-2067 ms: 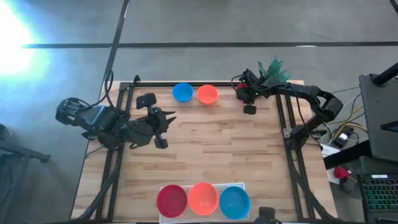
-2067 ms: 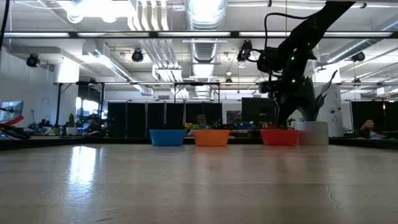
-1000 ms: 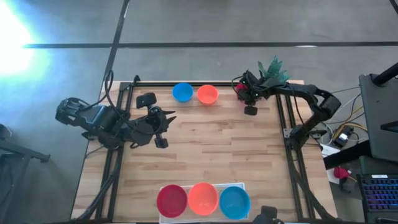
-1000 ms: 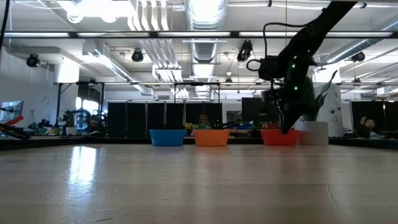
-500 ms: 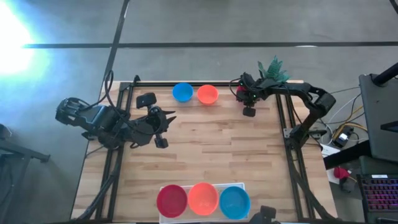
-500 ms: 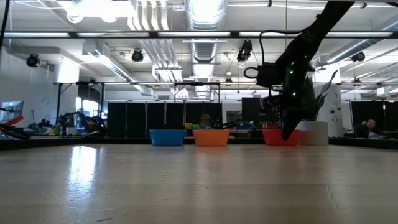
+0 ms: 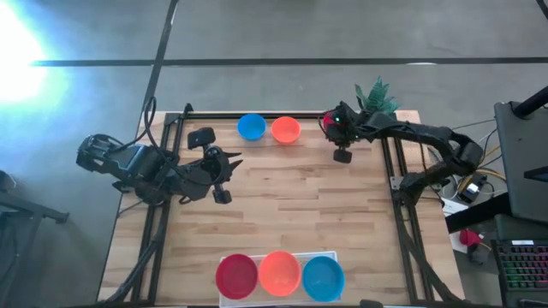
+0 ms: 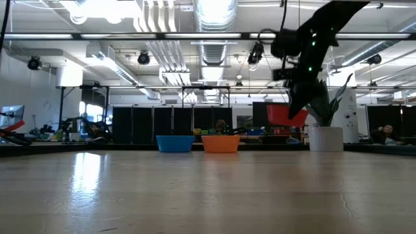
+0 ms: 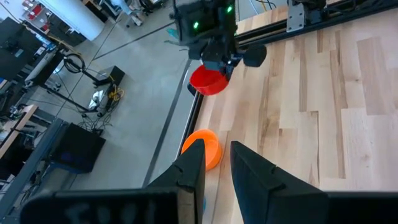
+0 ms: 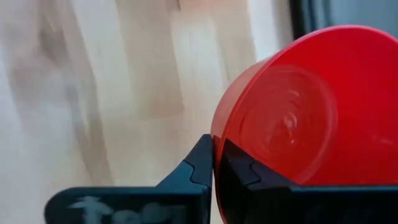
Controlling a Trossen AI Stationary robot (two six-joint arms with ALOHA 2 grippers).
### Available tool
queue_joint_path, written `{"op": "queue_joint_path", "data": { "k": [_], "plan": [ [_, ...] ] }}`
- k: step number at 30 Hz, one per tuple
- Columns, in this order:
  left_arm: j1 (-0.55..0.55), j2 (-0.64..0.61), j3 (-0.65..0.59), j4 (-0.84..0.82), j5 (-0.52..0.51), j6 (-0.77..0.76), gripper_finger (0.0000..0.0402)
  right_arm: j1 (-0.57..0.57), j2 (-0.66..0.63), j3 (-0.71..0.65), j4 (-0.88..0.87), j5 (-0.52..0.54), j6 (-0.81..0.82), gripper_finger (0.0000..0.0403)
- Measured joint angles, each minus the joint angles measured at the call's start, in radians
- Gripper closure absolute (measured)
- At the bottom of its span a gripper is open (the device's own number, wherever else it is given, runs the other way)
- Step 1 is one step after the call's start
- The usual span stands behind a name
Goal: Pick & Place Mini bowls
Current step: Stack the red bowl on top of the other red bowl on the shelf
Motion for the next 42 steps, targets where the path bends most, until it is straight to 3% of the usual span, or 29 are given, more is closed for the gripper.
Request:
{"op": "queue_joint_path", "data": {
  "k": [9, 16, 21, 25, 35, 42],
  "plan": [
    [0.001, 0.008, -0.001, 0.001, 0.012, 0.030, 0.0330, 0.250, -0.143, 0.000, -0.041, 0.171, 0.042, 0.0395],
    [0.002, 0.011, -0.032, 0.022, 0.032, 0.134, 0.0330, 0.429, -0.142, 0.048, -0.043, 0.251, 0.073, 0.0395],
    [0.006, 0.011, -0.077, 0.091, 0.031, 0.131, 0.0330, 0.533, -0.079, 0.156, -0.048, 0.256, 0.069, 0.0395],
    [0.017, 0.011, -0.113, 0.130, 0.031, 0.128, 0.0330, 0.600, 0.011, 0.269, -0.104, 0.319, 0.033, 0.0395],
    [0.061, 0.011, -0.203, 0.282, 0.028, -0.004, 0.0330, 0.684, 0.272, 0.527, -0.279, 0.473, 0.016, 0.0395],
    [0.085, 0.012, -0.272, 0.340, 0.021, -0.059, 0.0330, 0.729, 0.363, 0.624, -0.334, 0.529, 0.000, 0.0394]
  ]
}}
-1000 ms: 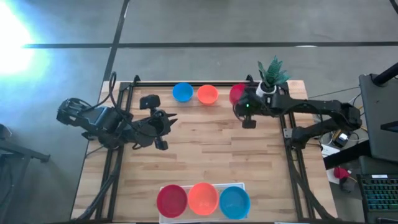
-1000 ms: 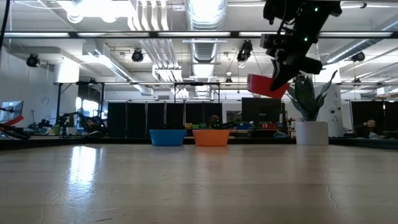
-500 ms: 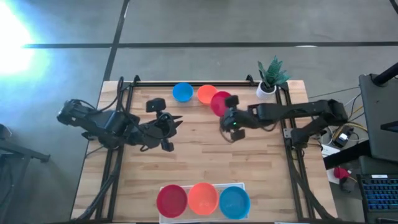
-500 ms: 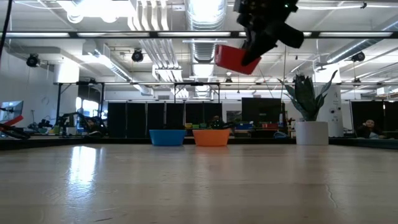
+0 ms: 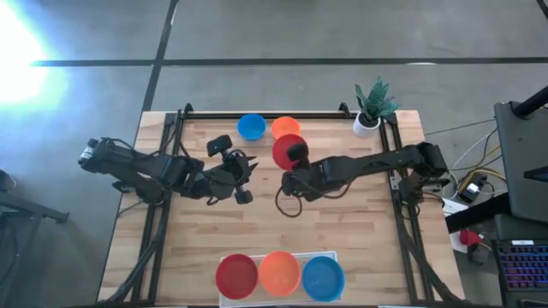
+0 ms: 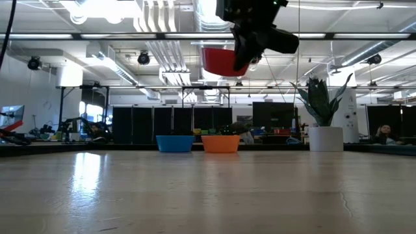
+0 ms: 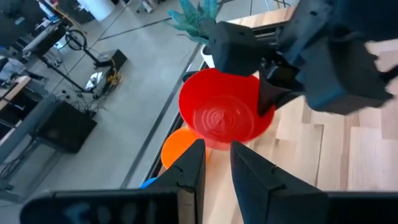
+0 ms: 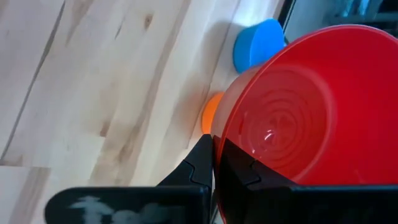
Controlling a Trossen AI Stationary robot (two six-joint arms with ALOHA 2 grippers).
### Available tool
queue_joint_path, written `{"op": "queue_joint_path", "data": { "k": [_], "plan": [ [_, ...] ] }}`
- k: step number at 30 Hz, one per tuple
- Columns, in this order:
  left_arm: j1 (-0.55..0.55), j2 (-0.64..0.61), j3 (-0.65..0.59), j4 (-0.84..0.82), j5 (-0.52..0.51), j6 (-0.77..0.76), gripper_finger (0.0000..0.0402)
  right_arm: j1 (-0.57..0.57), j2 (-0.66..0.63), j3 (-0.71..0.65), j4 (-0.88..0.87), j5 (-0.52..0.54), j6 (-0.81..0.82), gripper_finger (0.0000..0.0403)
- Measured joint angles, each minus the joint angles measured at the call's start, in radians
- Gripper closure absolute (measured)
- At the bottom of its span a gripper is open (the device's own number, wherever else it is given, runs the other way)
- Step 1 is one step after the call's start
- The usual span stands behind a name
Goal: Pick & Place Mini bowls
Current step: Stack the red bowl on top of the other red bowl on the shelf
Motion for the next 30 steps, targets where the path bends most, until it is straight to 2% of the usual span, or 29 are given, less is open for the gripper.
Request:
{"op": "queue_joint_path", "data": {
  "k": [15, 23, 30],
  "plan": [
    [0.081, 0.000, -0.184, 0.307, 0.002, -0.002, 0.0330, 0.063, 0.003, 0.032, 0.006, 0.117, -0.028, 0.0394],
    [0.143, 0.030, -0.197, 0.429, 0.003, -0.006, 0.0330, 0.073, 0.003, 0.032, 0.015, 0.142, -0.025, 0.0394],
    [0.176, 0.058, -0.196, 0.458, 0.045, -0.006, 0.0330, 0.073, 0.003, 0.032, 0.016, 0.141, -0.022, 0.0394]
  ]
}}
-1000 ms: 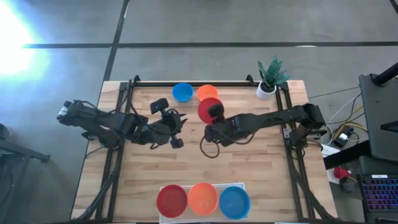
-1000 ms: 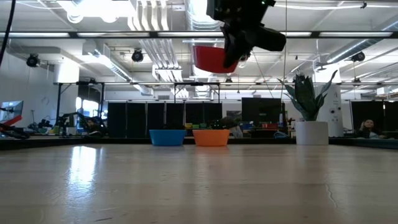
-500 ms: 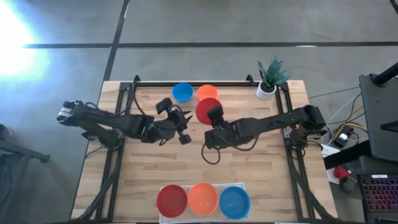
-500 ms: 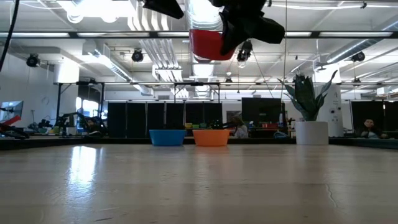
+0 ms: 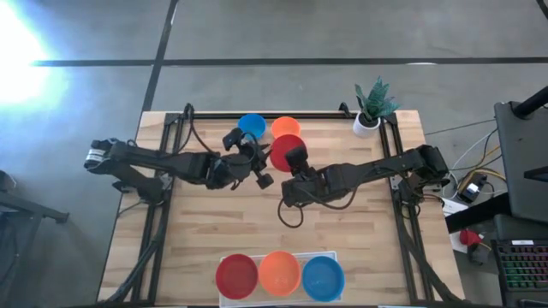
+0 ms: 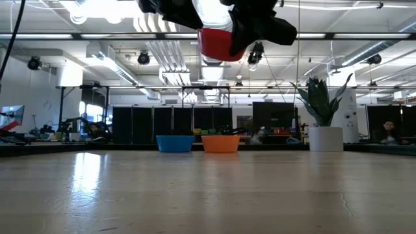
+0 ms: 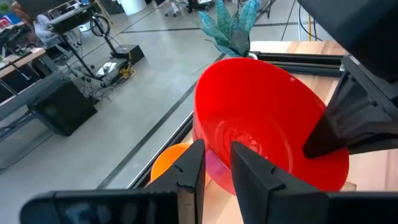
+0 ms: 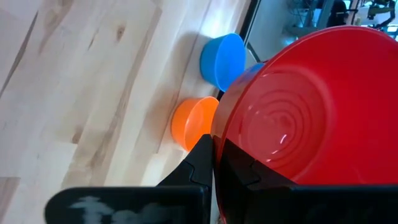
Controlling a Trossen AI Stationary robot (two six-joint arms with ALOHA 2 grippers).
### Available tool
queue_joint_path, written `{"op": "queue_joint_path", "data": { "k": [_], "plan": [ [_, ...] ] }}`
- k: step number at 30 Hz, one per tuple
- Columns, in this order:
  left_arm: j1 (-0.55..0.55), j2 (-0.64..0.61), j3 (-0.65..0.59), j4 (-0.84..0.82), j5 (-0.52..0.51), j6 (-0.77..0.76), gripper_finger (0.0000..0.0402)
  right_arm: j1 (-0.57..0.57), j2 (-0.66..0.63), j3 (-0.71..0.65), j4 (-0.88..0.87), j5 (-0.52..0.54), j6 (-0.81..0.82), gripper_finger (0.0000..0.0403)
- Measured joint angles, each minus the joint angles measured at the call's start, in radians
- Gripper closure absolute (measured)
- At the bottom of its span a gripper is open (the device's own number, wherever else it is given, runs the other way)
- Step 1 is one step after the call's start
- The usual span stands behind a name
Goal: Pick & Place Mini bowls
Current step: Stack the red bowl on top of the other red bowl on the shelf
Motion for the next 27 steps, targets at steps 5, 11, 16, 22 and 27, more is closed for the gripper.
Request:
{"op": "queue_joint_path", "data": {
  "k": [5, 11, 16, 22, 27],
  "plan": [
    [0.007, 0.002, 0.005, 0.005, 0.015, 0.000, 0.0330, 0.000, 0.000, 0.000, 0.000, 0.000, -0.002, 0.0394],
    [0.028, 0.007, 0.004, 0.006, 0.016, -0.063, 0.0330, 0.000, 0.000, 0.000, 0.006, 0.000, -0.007, 0.0394],
    [0.048, 0.018, 0.004, 0.009, 0.017, -0.099, 0.0330, 0.000, 0.000, -0.001, 0.014, -0.002, -0.025, 0.0394],
    [0.052, 0.018, 0.006, 0.012, 0.017, -0.190, 0.0330, 0.001, 0.000, -0.001, 0.018, -0.002, -0.032, 0.0394],
    [0.053, 0.018, 0.007, 0.003, 0.015, -0.274, 0.0330, 0.001, 0.000, -0.001, 0.020, 0.004, -0.041, 0.0394]
  ]
}}
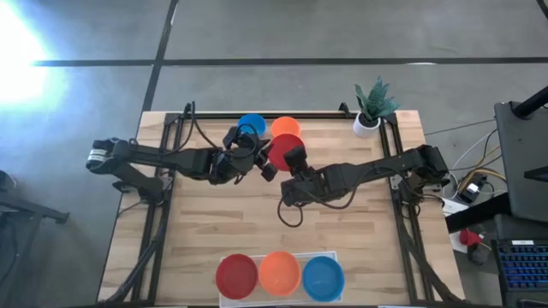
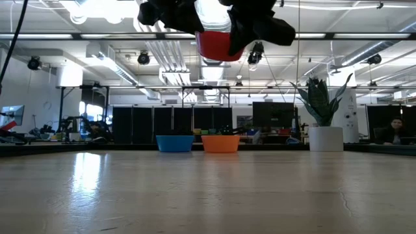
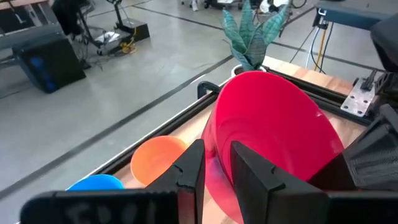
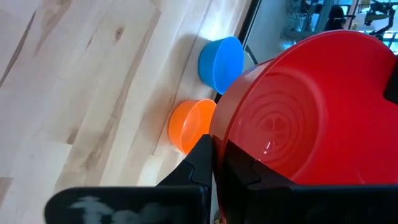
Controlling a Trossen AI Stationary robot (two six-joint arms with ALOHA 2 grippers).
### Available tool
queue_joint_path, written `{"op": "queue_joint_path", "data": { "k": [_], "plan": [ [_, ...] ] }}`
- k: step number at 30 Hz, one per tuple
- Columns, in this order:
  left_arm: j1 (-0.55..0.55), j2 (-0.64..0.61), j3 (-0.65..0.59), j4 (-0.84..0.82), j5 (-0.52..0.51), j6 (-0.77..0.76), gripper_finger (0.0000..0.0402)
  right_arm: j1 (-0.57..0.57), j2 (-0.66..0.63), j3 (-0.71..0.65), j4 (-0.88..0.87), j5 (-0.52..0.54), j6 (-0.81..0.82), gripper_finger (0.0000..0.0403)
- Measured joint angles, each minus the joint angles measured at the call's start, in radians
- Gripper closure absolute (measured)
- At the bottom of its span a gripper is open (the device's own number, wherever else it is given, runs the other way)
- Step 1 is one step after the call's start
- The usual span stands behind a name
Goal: Pick & Place Mini bowls
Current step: Stack the red bowl on top of the other red bowl on the shelf
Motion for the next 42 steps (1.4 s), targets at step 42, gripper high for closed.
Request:
{"op": "queue_joint_path", "data": {
  "k": [42],
  "plan": [
    [0.006, -0.004, 0.130, -0.139, -0.046, 0.002, 0.0330, 0.001, 0.000, 0.000, 0.006, 0.048, -0.010, 0.0394]
  ]
}}
